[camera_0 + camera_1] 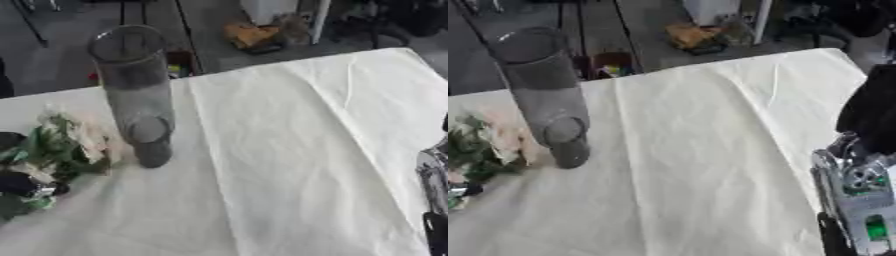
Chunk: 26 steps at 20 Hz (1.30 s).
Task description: Arrange flowers into the vase.
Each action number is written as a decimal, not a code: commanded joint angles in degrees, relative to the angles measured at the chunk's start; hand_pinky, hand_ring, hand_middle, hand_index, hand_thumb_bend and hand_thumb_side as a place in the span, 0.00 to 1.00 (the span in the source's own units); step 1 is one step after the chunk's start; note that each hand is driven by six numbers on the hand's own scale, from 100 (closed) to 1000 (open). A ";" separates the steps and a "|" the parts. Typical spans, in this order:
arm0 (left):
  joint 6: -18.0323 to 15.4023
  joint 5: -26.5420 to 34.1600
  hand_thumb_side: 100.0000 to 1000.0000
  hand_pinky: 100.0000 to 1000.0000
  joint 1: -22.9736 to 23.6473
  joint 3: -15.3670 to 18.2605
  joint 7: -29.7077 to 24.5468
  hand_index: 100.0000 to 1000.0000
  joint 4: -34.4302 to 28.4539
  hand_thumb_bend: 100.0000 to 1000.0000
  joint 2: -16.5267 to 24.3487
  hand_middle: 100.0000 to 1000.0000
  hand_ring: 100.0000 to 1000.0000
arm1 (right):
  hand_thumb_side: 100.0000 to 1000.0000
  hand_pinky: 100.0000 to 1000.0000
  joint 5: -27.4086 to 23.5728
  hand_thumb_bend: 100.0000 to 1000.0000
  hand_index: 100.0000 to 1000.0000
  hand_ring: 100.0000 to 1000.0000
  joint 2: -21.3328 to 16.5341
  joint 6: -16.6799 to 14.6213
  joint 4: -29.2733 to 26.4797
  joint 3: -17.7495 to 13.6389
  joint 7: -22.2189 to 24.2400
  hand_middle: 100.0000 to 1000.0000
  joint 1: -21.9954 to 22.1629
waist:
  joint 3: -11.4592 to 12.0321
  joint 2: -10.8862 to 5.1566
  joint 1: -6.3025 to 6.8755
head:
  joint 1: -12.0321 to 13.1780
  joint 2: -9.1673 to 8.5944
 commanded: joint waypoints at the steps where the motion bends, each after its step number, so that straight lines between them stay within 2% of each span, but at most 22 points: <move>1: 0.47 0.51 0.62 0.41 -0.59 0.17 -0.33 0.76 -0.19 0.46 1.05 0.58 0.51 | 0.76 0.68 -0.33 0.00 0.84 0.79 -0.57 -0.27 -0.77 -0.01 -0.56 0.75 -0.57 | 0.18 -1.12 -0.21 | -0.41 -0.20; 3: 0.90 0.97 0.58 0.36 -0.59 0.16 -0.04 0.73 -0.27 0.35 1.05 0.53 0.47 | 0.76 0.68 -0.35 0.00 0.84 0.79 -0.55 -0.21 -0.77 -0.01 -0.62 0.75 -0.58 | 0.22 -1.14 -0.27 | -0.85 -0.60; 4: 1.14 1.18 0.58 0.34 -0.61 0.12 0.14 0.73 -0.30 0.33 1.03 0.51 0.46 | 0.76 0.68 -0.36 0.00 0.84 0.79 -0.54 -0.20 -0.77 -0.02 -0.66 0.75 -0.59 | 0.23 -1.15 -0.29 | -0.91 -0.74; 11: 1.45 2.02 0.61 0.39 -1.13 -0.26 -0.77 0.75 -0.58 0.36 1.14 0.56 0.49 | 0.76 0.68 -0.37 0.00 0.84 0.79 -0.54 -0.12 -0.77 -0.01 -1.01 0.75 -0.47 | 0.36 -1.44 -0.42 | -1.08 -0.71; 13: 1.36 1.99 0.61 0.43 -1.30 -0.28 -1.27 0.78 -0.75 0.37 1.28 0.61 0.53 | 0.76 0.68 -0.39 0.00 0.84 0.79 -0.54 -0.06 -0.77 0.00 -1.05 0.75 -0.42 | 0.44 -1.57 -0.43 | -1.18 -0.70; 20: 1.42 1.77 0.62 0.48 -1.99 0.04 -2.01 0.84 -2.16 0.40 2.26 0.71 0.58 | 0.75 0.68 -0.38 0.00 0.84 0.79 -0.53 0.17 -0.77 -0.07 -1.21 0.75 -0.05 | 0.88 -2.15 -0.44 | -1.50 -0.46; 26: 2.07 2.70 0.61 0.47 -2.34 0.27 -2.07 0.81 -3.22 0.38 2.92 0.68 0.56 | 0.75 0.68 -0.41 0.00 0.84 0.79 -0.48 0.34 -0.77 -0.13 -1.37 0.75 0.18 | 1.18 -2.64 -0.53 | -2.05 -0.72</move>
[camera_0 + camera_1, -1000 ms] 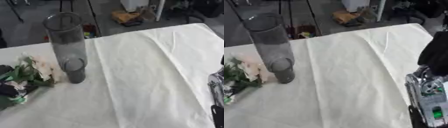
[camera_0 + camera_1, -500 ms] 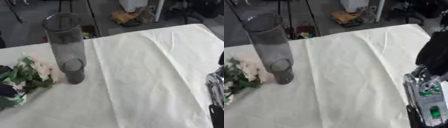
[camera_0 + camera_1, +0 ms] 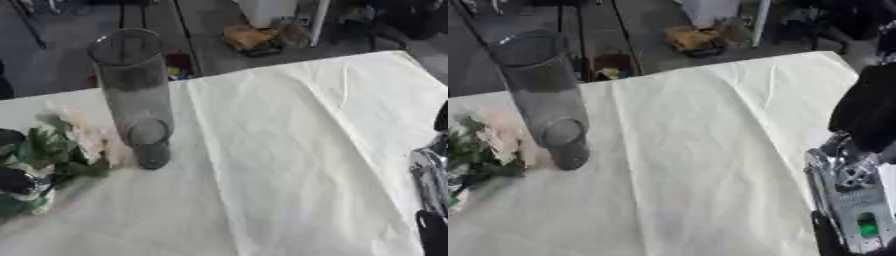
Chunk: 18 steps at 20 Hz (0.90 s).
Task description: Arrange flowers into the vase.
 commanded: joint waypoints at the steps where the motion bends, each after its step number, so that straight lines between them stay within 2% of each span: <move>1: 0.46 0.60 0.61 0.46 -1.41 0.66 -0.07 0.81 -1.18 0.37 2.52 0.67 0.56 | 0.75 0.68 -0.39 0.00 0.84 0.79 -0.50 -0.36 -0.77 -0.14 -0.68 0.75 -0.33 | 0.17 -1.77 -0.19 | -0.30 -0.55; 4: 0.76 0.81 0.59 0.44 -1.55 0.57 -0.10 0.77 -1.41 0.35 2.56 0.63 0.54 | 0.75 0.68 -0.41 0.00 0.83 0.79 -0.46 -0.31 -0.77 -0.15 -0.69 0.75 -0.26 | 0.19 -1.85 -0.22 | -0.33 -0.65; 8: 1.16 1.03 0.55 0.33 -1.58 0.39 -0.14 0.68 -1.45 0.31 2.44 0.51 0.45 | 0.75 0.68 -0.42 0.00 0.83 0.79 -0.43 -0.28 -0.77 -0.19 -0.74 0.75 -0.23 | 0.12 -1.83 -0.24 | -0.27 -0.75; 9: 1.23 1.07 0.55 0.32 -1.58 0.34 -0.21 0.68 -1.42 0.30 2.41 0.51 0.44 | 0.75 0.68 -0.41 0.00 0.83 0.79 -0.44 -0.28 -0.77 -0.21 -0.77 0.75 -0.23 | 0.09 -1.82 -0.22 | -0.28 -0.78; 10: 1.31 1.07 0.52 0.24 -1.57 0.30 -0.28 0.64 -1.36 0.28 2.37 0.46 0.38 | 0.75 0.68 -0.40 0.00 0.83 0.79 -0.43 -0.29 -0.77 -0.23 -0.80 0.75 -0.23 | 0.04 -1.78 -0.20 | -0.28 -0.84; 11: 1.39 1.07 0.51 0.23 -1.56 0.26 -0.36 0.63 -1.31 0.28 2.33 0.45 0.37 | 0.75 0.68 -0.38 0.00 0.83 0.79 -0.41 -0.28 -0.77 -0.25 -0.83 0.75 -0.23 | -0.01 -1.75 -0.19 | -0.30 -0.87; 12: 1.50 1.01 0.49 0.17 -1.58 0.23 -0.40 0.59 -1.26 0.25 2.31 0.42 0.33 | 0.74 0.68 -0.37 0.00 0.83 0.79 -0.40 -0.27 -0.77 -0.25 -0.85 0.75 -0.23 | -0.05 -1.74 -0.18 | -0.33 -0.90; 18: 2.11 1.22 0.43 0.05 -1.70 0.10 -0.14 0.47 -1.23 0.11 2.13 0.31 0.23 | 0.74 0.68 -0.29 0.00 0.83 0.79 -0.38 -0.28 -0.77 -0.28 -0.98 0.75 -0.24 | -0.21 -1.67 -0.17 | -0.45 -1.02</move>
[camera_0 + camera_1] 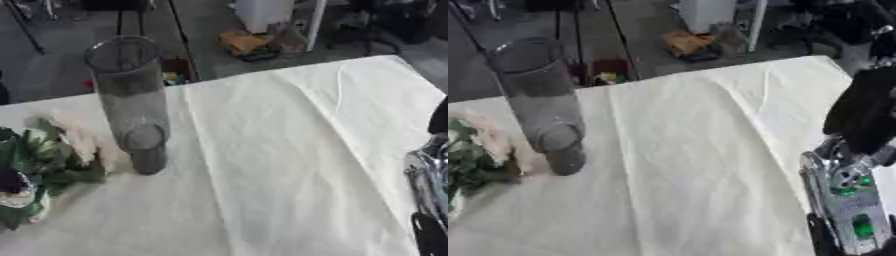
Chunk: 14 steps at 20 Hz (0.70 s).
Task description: Arrange flowers into the vase.
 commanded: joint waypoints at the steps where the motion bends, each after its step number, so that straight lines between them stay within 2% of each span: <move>1: 0.52 0.27 0.43 0.05 -1.13 0.15 0.10 0.47 -0.49 0.11 1.93 0.31 0.22 | 0.74 0.68 -0.25 0.00 0.83 0.79 -0.42 -0.48 -0.77 -0.28 -0.81 0.75 -0.54 | 0.05 -1.35 -0.13 | -0.18 -0.61; 5: 0.92 0.42 0.40 0.02 -1.02 0.01 0.72 0.45 -0.42 0.00 1.80 0.28 0.20 | 0.73 0.68 -0.16 0.00 0.83 0.79 -0.40 -0.43 -0.77 -0.33 -1.00 0.75 -0.54 | -0.13 -1.26 -0.10 | -0.31 -0.78; 12: 1.84 0.61 0.45 0.00 -1.21 -0.09 1.80 0.43 -0.83 0.00 1.96 0.20 0.12 | 0.72 0.68 -0.11 0.00 0.83 0.79 -0.40 -0.27 -0.77 -0.27 -1.17 0.74 -0.48 | -0.07 -1.40 -0.12 | -0.43 -0.60; 14: 2.37 0.74 0.50 0.00 -1.15 0.00 2.03 0.45 -1.24 0.00 2.15 0.18 0.09 | 0.72 0.68 -0.13 0.00 0.83 0.79 -0.41 -0.24 -0.77 -0.26 -1.21 0.74 -0.46 | 0.00 -1.47 -0.14 | -0.44 -0.50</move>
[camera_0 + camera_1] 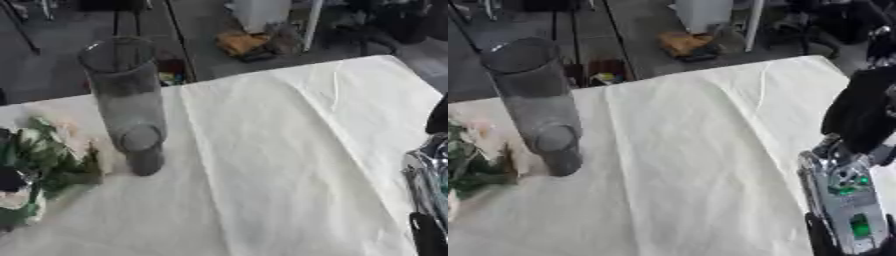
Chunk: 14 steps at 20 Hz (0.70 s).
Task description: Arrange flowers into the vase.
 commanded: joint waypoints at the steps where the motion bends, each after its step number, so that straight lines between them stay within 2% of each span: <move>1: 0.90 0.34 0.50 0.00 -1.06 0.66 0.52 0.45 -1.33 0.00 2.25 0.17 0.08 | 0.72 0.68 -0.14 0.00 0.83 0.78 -0.42 -0.54 -0.77 -0.25 -0.85 0.74 -0.47 | 0.11 -1.49 -0.16 | -0.12 -0.46; 3: 1.59 0.82 0.54 0.00 -0.94 0.76 0.99 0.42 -1.77 0.00 2.34 0.13 0.04 | 0.71 0.68 -0.17 0.00 0.83 0.78 -0.42 -0.47 -0.77 -0.29 -1.02 0.74 -0.48 | 0.14 -1.50 -0.17 | -0.16 -0.47; 8: 2.99 2.86 0.52 0.00 -0.72 0.81 3.02 0.42 -2.40 0.00 2.29 0.13 0.06 | 0.71 0.68 -0.19 0.00 0.82 0.78 -0.45 -0.44 -0.77 -0.23 -1.26 0.74 -0.56 | 0.19 -1.46 -0.35 | -0.36 -0.54; 10: 3.41 3.67 0.54 0.02 -0.71 0.81 3.70 0.55 -2.67 0.00 2.41 0.27 0.21 | 0.70 0.68 -0.19 0.00 0.82 0.78 -0.45 -0.46 -0.77 -0.26 -1.34 0.74 -0.58 | 0.17 -1.46 -0.36 | -0.39 -0.62; 12: 3.17 4.15 0.57 0.17 -0.67 0.65 3.39 0.68 -2.80 0.00 2.60 0.41 0.35 | 0.70 0.68 -0.19 0.00 0.82 0.78 -0.44 -0.48 -0.77 -0.34 -1.55 0.74 -0.57 | 0.13 -1.50 -0.33 | -0.40 -0.64; 13: 2.94 4.36 0.59 0.26 -0.67 0.61 2.89 0.76 -2.79 0.00 2.67 0.52 0.44 | 0.70 0.68 -0.19 0.00 0.82 0.78 -0.44 -0.45 -0.77 -0.36 -1.63 0.74 -0.56 | 0.12 -1.54 -0.34 | -0.40 -0.63; 14: 2.72 4.48 0.60 0.25 -0.72 0.65 2.37 0.76 -2.81 0.00 2.74 0.51 0.43 | 0.70 0.68 -0.18 0.00 0.82 0.78 -0.44 -0.43 -0.77 -0.36 -1.69 0.74 -0.55 | 0.14 -1.58 -0.34 | -0.38 -0.61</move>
